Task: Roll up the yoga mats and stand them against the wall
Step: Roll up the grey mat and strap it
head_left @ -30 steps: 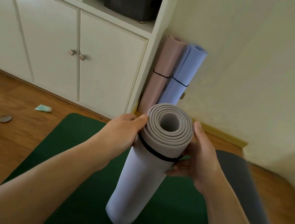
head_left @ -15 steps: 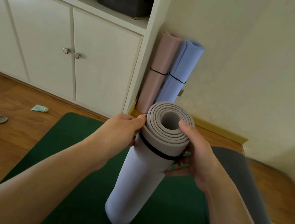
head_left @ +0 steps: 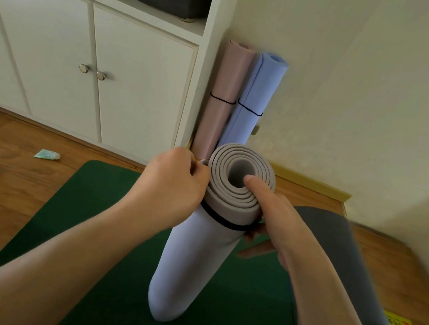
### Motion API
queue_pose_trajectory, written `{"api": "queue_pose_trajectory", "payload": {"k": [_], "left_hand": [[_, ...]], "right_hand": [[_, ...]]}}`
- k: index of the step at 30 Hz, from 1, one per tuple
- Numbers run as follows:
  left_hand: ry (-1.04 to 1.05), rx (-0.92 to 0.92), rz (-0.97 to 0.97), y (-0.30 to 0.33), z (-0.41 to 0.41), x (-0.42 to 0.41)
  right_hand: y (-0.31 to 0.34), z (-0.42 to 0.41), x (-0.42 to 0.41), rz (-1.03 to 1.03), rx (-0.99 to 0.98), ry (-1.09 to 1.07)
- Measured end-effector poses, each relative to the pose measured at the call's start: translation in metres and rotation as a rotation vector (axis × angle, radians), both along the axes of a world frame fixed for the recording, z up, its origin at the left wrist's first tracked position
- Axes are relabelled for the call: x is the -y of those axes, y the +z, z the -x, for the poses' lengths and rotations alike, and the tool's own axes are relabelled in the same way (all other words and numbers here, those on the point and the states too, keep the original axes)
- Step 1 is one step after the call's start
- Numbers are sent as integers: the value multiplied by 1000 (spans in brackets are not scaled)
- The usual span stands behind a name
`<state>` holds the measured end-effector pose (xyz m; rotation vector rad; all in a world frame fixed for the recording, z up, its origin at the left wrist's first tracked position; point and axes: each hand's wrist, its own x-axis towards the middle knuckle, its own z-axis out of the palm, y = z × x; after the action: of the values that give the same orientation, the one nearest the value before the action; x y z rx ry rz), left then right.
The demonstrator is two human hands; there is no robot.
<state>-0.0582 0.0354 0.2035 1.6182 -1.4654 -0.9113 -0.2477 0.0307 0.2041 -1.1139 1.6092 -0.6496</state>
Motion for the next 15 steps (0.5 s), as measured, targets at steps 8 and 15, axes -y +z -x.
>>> {"api": "queue_pose_trajectory", "payload": {"k": [8,15], "left_hand": [[58,-398,-213,-13,-6,9],[37,-336,-266,-30,-9,14]], "right_hand": [[-5,4,-1,26,52,-8],[-9,2,-2,51,44,4]]}}
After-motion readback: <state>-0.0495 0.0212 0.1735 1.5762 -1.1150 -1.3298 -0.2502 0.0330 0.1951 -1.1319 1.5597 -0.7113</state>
